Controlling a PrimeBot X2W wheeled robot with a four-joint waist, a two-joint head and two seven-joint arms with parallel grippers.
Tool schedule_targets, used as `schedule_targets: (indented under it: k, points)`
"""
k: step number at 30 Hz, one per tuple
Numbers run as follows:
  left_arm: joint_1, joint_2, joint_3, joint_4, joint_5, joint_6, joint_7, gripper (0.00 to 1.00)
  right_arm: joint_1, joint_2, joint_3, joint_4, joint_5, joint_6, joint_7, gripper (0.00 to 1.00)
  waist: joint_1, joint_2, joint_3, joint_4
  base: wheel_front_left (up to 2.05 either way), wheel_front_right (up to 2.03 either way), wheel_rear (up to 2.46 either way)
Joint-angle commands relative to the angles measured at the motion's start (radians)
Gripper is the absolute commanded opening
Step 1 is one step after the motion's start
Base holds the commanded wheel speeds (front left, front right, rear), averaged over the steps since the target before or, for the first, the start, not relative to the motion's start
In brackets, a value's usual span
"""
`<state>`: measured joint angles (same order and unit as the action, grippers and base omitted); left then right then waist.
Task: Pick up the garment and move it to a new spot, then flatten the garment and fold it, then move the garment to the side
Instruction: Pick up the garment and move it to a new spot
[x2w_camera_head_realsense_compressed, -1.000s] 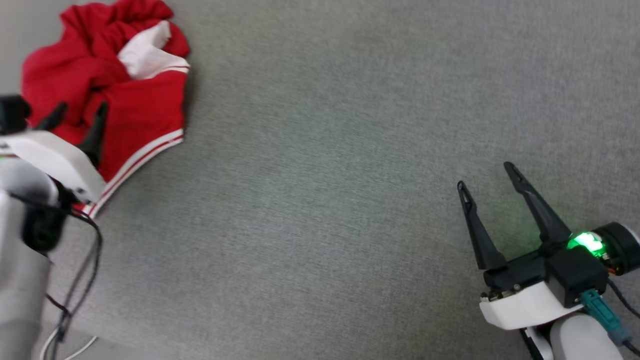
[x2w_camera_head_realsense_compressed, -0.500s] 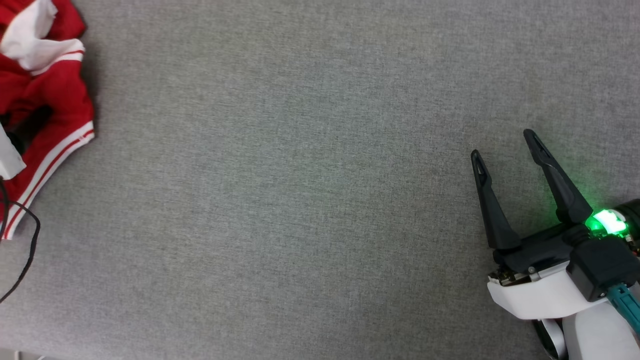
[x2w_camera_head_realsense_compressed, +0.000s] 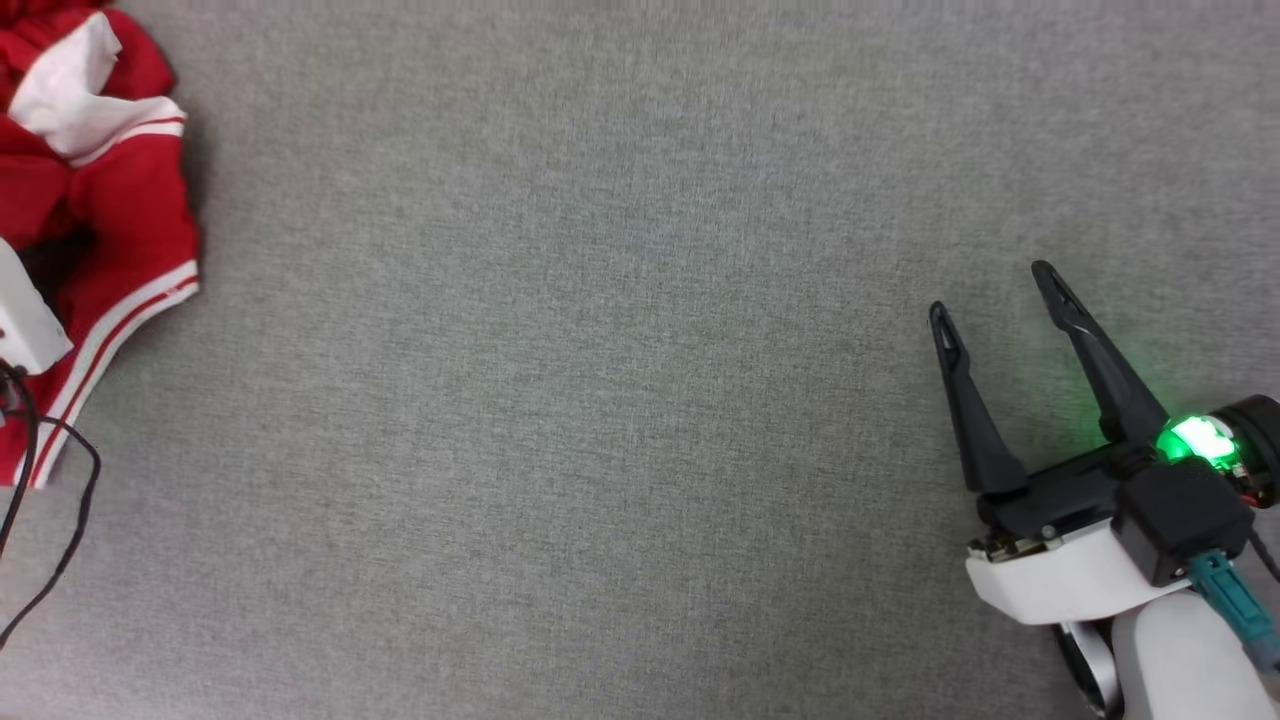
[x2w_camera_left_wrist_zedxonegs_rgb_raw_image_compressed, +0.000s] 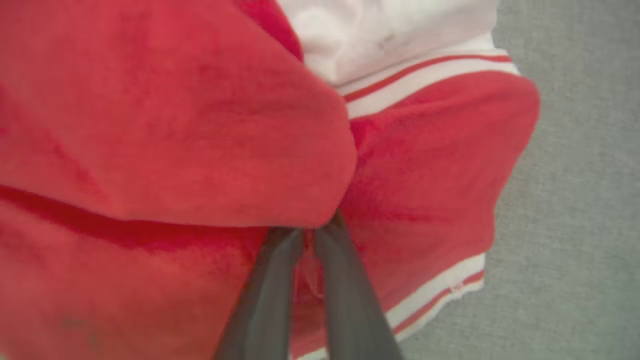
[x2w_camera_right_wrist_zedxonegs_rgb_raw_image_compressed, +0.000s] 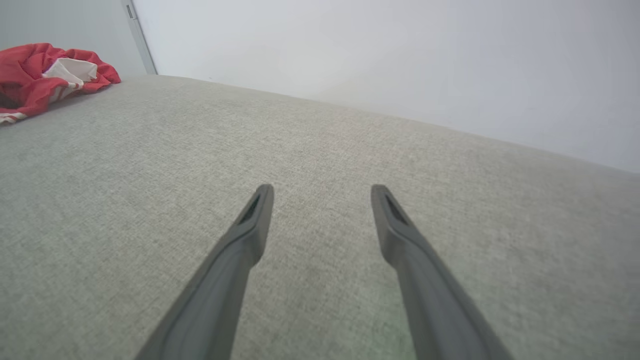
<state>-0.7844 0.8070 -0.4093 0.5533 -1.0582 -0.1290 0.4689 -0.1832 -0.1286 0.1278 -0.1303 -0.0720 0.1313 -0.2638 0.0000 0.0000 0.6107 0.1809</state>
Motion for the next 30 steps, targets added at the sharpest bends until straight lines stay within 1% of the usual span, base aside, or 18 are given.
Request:
schedule_targets:
  k: [1,2,4,5,6,8,10,11,12,16,19,25,26,30]
  points:
    - [0.007,0.015,-0.001,-0.001,0.025,-0.002,-0.072,0.00,0.000,0.011,-0.020,0.006,-0.012,-0.001,-0.002,1.00,0.0000,0.0000,-0.037,-0.006,0.00,0.00,0.00]
    - [0.007,0.016,0.007,0.015,0.029,-0.002,-0.111,0.00,0.000,0.022,-0.032,0.010,-0.006,-0.001,-0.002,1.00,0.0000,0.0000,-0.052,-0.009,0.00,0.00,0.00]
    - [0.010,0.012,-0.006,0.004,0.045,-0.001,-0.174,0.00,0.001,0.037,-0.052,0.017,0.002,-0.001,-0.002,1.00,0.0000,0.0000,-0.080,-0.013,0.00,0.00,0.00]
    - [0.013,0.014,-0.011,-0.001,0.049,-0.001,-0.200,0.00,0.004,0.042,-0.057,0.020,0.003,-0.001,-0.002,1.00,0.0000,0.0000,-0.094,-0.014,0.00,0.00,0.00]
    - [0.013,0.014,-0.011,-0.001,0.049,-0.001,-0.200,0.00,0.004,0.042,-0.057,0.020,0.003,-0.001,-0.002,1.00,0.0000,0.0000,-0.094,-0.014,0.00,0.00,0.00]
    - [0.016,0.016,-0.022,-0.016,0.061,-0.001,-0.262,0.00,0.010,0.049,-0.068,0.030,0.000,-0.001,-0.002,1.00,0.0000,0.0000,-0.127,-0.018,0.00,0.00,0.00]
    - [0.015,0.032,-0.046,-0.049,0.107,-0.001,-0.346,0.00,0.016,0.057,-0.095,0.043,-0.005,-0.001,-0.002,1.00,0.0000,0.0000,-0.158,-0.025,0.00,0.00,0.00]
    - [0.014,0.013,-0.066,-0.069,0.126,-0.001,-0.407,0.00,0.022,0.069,-0.128,0.057,0.008,-0.001,-0.002,1.00,0.0000,0.0000,-0.192,-0.031,0.00,0.00,0.00]
    - [0.014,0.013,-0.066,-0.069,0.126,-0.001,-0.407,0.00,0.022,0.069,-0.128,0.057,0.008,-0.001,-0.002,1.00,0.0000,0.0000,-0.192,-0.031,0.00,0.00,0.00]
    - [0.014,-0.006,-0.116,-0.123,0.156,-0.001,-0.465,0.00,0.026,0.079,-0.163,0.083,0.026,-0.001,-0.002,1.00,0.0000,0.0000,-0.262,-0.050,0.00,0.00,0.00]
    - [0.008,-0.031,-0.158,-0.163,0.177,-0.001,-0.477,0.00,0.038,0.080,-0.168,0.096,0.054,-0.001,-0.002,1.00,0.0000,0.0000,-0.306,-0.071,0.00,0.00,0.00]
    - [0.007,-0.074,-0.229,-0.244,0.236,0.005,-0.482,0.00,0.048,0.079,-0.170,0.116,0.094,-0.001,-0.002,1.00,0.0000,0.0000,-0.379,-0.143,0.00,0.00,0.00]
    - [0.013,-0.088,-0.242,-0.264,0.244,0.006,-0.481,0.00,0.053,0.080,-0.175,0.115,0.102,-0.001,-0.002,1.00,0.0000,0.0000,-0.388,-0.156,0.00,0.00,0.00]
    - [0.022,-0.126,-0.281,-0.339,0.267,0.026,-0.468,0.00,0.063,0.080,-0.181,0.118,0.121,-0.001,-0.002,1.00,0.0000,0.0000,-0.411,-0.216,0.00,0.00,0.00]
